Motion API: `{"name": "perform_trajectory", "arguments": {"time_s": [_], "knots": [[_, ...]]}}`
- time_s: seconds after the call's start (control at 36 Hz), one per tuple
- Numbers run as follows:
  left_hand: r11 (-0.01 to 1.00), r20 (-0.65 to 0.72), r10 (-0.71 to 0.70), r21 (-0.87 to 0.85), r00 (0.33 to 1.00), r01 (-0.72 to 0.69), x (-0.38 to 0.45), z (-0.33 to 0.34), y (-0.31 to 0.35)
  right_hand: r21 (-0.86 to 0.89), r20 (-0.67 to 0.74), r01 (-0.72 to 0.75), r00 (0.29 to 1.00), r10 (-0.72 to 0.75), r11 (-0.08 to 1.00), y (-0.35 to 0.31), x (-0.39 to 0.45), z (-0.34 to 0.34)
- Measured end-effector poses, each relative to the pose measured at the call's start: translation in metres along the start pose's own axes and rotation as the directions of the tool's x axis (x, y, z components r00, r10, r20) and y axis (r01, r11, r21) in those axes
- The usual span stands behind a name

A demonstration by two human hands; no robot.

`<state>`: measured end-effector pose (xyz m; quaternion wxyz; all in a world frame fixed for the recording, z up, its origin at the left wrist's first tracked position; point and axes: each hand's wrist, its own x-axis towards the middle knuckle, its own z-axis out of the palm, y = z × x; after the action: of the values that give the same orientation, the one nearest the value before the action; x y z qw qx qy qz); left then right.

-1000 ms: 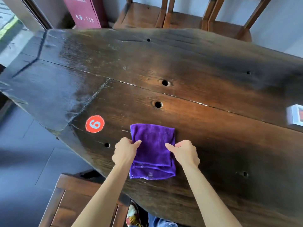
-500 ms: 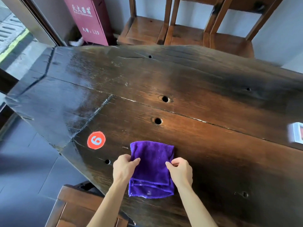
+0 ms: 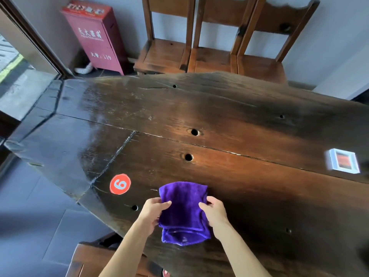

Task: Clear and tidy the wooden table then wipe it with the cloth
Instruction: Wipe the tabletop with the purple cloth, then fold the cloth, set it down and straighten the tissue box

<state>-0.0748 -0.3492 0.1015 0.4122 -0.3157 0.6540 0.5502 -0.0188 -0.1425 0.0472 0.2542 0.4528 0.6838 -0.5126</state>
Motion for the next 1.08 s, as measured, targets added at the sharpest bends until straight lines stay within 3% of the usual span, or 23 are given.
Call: {"name": "perform_trajectory", "arguments": {"time_s": [0.22,0.56,0.89,1.08], "knots": [[0.996,0.064,0.079,-0.056,0.995,-0.075,-0.032,-0.003,0.003,0.164,0.114,0.069,0.990,-0.088,0.984,-0.018,-0.067,-0.032],[0.965,0.201,0.247,-0.143,0.948,-0.221,-0.109,0.042,0.013,0.289,0.131,0.201,0.960,-0.247,0.936,-0.024,-0.154,-0.123],[0.933,0.322,0.354,-0.191,0.878,-0.306,-0.160,0.173,0.038,0.390,0.063,0.261,0.949,-0.308,0.883,0.001,-0.162,-0.272],[0.922,0.289,0.365,-0.243,0.885,-0.301,-0.172,0.289,0.060,0.415,0.084,0.263,0.942,-0.325,0.871,0.010,-0.131,-0.383]]}}
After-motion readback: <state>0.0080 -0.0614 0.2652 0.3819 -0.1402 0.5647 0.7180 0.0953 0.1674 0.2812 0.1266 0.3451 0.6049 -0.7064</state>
